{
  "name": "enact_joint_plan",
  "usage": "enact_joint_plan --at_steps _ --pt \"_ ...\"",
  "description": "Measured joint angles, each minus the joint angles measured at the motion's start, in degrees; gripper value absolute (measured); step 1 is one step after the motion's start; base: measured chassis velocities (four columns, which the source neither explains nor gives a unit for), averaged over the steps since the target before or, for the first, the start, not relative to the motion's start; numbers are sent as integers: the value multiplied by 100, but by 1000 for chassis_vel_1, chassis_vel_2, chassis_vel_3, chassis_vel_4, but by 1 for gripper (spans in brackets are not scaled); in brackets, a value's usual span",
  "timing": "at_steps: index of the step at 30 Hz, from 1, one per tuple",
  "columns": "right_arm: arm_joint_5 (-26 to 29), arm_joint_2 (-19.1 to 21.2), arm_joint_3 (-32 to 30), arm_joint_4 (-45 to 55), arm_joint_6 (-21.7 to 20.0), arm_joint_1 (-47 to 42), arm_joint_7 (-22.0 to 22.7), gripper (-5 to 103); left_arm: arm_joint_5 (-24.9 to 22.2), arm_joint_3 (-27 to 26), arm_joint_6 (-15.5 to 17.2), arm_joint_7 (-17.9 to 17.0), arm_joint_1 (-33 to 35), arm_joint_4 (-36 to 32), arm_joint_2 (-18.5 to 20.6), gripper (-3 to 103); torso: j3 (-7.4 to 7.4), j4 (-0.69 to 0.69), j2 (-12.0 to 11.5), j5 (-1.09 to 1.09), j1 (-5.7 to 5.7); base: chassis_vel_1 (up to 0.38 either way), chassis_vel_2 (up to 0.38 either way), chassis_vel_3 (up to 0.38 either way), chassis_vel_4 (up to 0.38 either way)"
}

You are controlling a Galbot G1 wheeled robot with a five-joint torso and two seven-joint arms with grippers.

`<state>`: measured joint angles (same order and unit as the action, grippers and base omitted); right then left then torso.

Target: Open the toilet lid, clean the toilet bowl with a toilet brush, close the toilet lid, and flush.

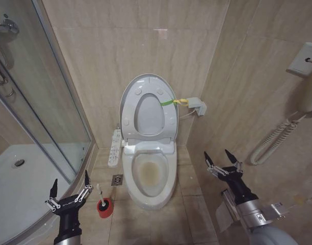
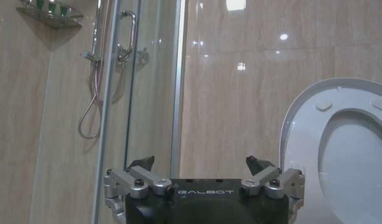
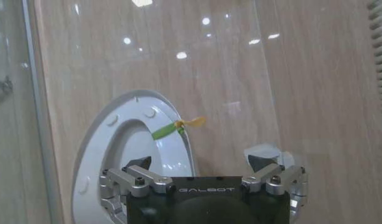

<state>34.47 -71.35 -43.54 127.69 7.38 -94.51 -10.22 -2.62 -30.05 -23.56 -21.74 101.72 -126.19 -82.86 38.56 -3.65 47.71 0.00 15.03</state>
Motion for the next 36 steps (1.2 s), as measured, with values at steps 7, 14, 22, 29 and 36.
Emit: enact_joint_plan --at_steps 7,14,22,29,36 --pt "137 -8 -19 -33 95 -23 -141 100 0 0 0 0 0 0 0 99 0 0 0 0 -1 -7 3 2 -9" --pt "143 -8 -34 -78 118 -17 -163 100 0 0 0 0 1 0 0 99 0 0 0 0 -1 -112 108 98 -119" --pt "33 17 -71 -205 181 138 -44 100 0 0 0 0 0 0 0 99 1 1 -1 -1 3 -218 205 213 -210" --pt "-105 21 -60 -328 253 310 78 100 0 0 0 0 -1 0 0 99 2 3 -2 2 5 -114 122 107 -89" --pt "-249 37 -21 -435 380 484 163 100 0 0 0 0 0 0 0 99 -1 -1 1 2 -4 34 -66 -51 46"
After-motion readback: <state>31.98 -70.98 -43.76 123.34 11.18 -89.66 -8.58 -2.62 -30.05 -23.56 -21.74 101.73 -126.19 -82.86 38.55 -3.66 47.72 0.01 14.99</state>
